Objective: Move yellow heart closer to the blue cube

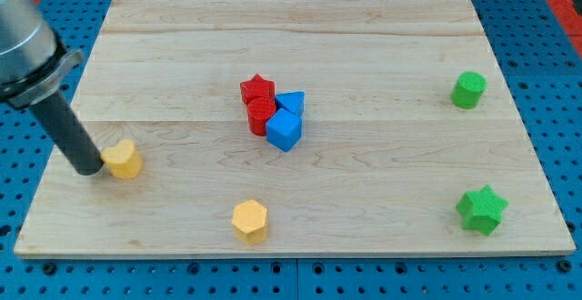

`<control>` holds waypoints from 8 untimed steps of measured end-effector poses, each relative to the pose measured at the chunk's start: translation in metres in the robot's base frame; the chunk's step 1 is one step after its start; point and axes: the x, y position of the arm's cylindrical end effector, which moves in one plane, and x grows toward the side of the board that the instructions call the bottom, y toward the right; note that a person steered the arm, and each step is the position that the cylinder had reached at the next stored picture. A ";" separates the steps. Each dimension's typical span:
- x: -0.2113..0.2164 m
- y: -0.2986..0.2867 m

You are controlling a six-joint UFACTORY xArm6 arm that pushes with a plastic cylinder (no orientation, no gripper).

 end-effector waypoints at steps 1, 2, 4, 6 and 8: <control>-0.009 0.026; -0.010 0.061; -0.011 0.117; -0.011 0.139; -0.006 0.162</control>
